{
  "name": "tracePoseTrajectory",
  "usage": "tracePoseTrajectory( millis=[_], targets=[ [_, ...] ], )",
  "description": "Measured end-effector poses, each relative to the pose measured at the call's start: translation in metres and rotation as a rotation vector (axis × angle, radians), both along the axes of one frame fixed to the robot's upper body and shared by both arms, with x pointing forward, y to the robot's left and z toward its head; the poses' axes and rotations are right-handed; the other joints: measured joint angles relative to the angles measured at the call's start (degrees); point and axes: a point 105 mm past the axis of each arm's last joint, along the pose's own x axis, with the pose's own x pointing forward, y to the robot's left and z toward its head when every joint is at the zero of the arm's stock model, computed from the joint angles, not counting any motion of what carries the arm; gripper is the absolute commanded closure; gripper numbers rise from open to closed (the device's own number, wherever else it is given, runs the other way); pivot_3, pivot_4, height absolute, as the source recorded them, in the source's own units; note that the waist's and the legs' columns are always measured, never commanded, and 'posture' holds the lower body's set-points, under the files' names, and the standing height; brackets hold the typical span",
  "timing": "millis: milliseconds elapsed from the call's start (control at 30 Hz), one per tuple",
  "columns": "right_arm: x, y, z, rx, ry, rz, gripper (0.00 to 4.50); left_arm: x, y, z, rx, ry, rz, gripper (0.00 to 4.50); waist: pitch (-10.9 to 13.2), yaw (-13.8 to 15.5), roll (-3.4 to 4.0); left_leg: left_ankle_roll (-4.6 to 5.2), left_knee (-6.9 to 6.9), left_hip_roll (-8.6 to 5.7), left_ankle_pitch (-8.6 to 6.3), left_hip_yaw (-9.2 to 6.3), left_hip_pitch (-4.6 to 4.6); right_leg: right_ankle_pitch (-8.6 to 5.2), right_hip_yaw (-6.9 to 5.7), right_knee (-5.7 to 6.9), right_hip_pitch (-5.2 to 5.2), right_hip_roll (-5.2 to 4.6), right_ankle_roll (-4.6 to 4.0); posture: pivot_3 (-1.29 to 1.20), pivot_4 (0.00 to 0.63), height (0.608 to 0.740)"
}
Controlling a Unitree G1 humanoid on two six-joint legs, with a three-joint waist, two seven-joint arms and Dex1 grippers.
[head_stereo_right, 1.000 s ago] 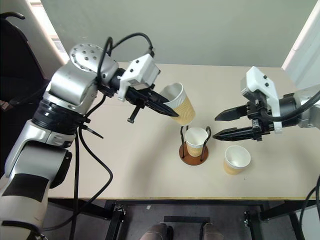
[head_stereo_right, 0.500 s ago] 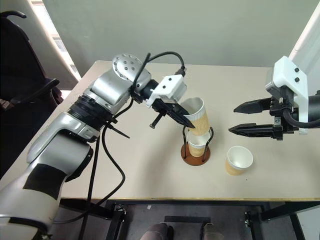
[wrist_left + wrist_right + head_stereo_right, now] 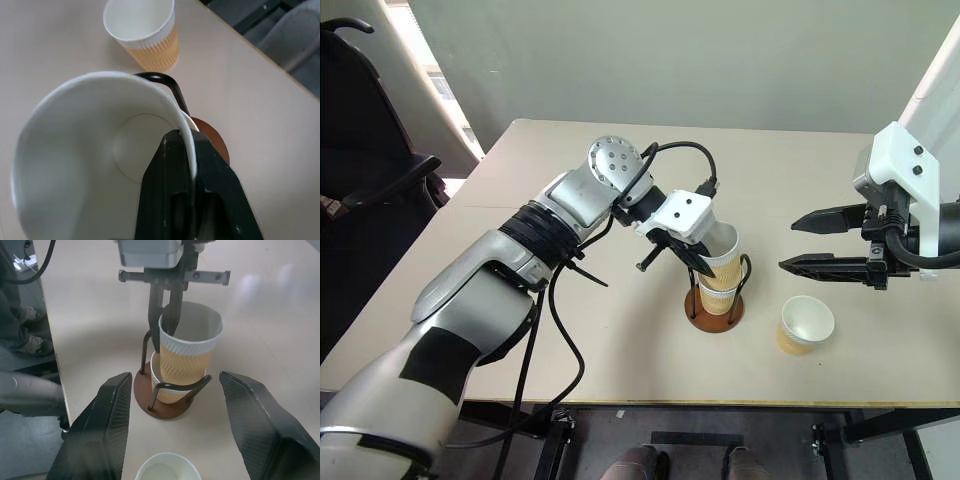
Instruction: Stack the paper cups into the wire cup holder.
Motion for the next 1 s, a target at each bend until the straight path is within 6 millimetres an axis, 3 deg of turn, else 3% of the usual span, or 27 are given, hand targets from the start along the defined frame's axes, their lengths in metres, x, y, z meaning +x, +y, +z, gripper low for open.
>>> tracePoseTrajectory(
  millis=[200,333,467,667,767,867,1000],
  targets=[
    [0.000,0.000,0.002,-0.006,-0.017,0.005,1.63,-0.002,-0.005,0.000,-0.007,0.015,-0.008,1.40,-0.01,0.08,0.02,0.21,0.53,-0.11,-0.21,0.00,-0.27,0.01,0.00,-0.06,0.01,-0.08,0.22,0.00,0.150,0.740],
    [0.001,0.000,0.002,-0.005,-0.022,0.004,1.63,-0.004,-0.011,0.012,-0.079,0.049,-0.001,0.03,-0.01,0.22,0.02,0.22,0.54,-0.16,-0.21,0.00,-0.28,0.01,0.00,-0.05,0.03,-0.12,0.27,0.00,0.150,0.740],
    [0.002,-0.001,-0.001,-0.028,-0.045,-0.001,1.63,-0.006,-0.016,0.037,-0.193,0.086,0.019,0.03,-0.01,0.33,0.02,0.22,0.52,-0.17,-0.21,0.00,-0.24,0.00,0.00,-0.04,0.04,-0.12,0.31,0.00,0.150,0.740],
    [0.009,-0.020,-0.039,-0.196,-0.009,-0.090,1.63,0.005,0.004,0.063,-0.314,0.112,0.109,0.03,-0.05,0.36,0.08,0.22,0.54,-0.18,-0.21,0.02,-0.23,-0.01,0.03,-0.02,0.05,-0.14,0.35,0.00,0.150,0.740],
    [0.008,-0.023,-0.050,-0.232,0.015,-0.099,1.63,0.009,0.022,0.062,-0.320,0.123,0.168,0.03,-0.11,0.26,0.18,0.22,0.52,-0.18,-0.21,0.07,-0.17,-0.02,0.06,0.01,0.05,-0.13,0.36,0.00,0.150,0.740],
    [0.004,-0.027,-0.062,-0.292,0.052,-0.103,1.63,0.012,0.040,0.049,-0.311,0.165,0.224,0.03,-0.11,0.26,0.18,0.22,0.55,-0.16,-0.19,0.05,-0.18,-0.02,0.05,0.02,0.05,-0.11,0.37,0.00,0.150,0.740],
    [0.000,-0.028,-0.072,-0.324,0.083,-0.097,1.46,0.013,0.052,0.044,-0.315,0.192,0.269,0.01,-0.11,0.36,0.18,0.29,0.62,-0.25,-0.16,0.05,-0.22,0.02,0.07,-0.02,0.08,-0.17,0.42,0.00,0.150,0.740]
  ],
)
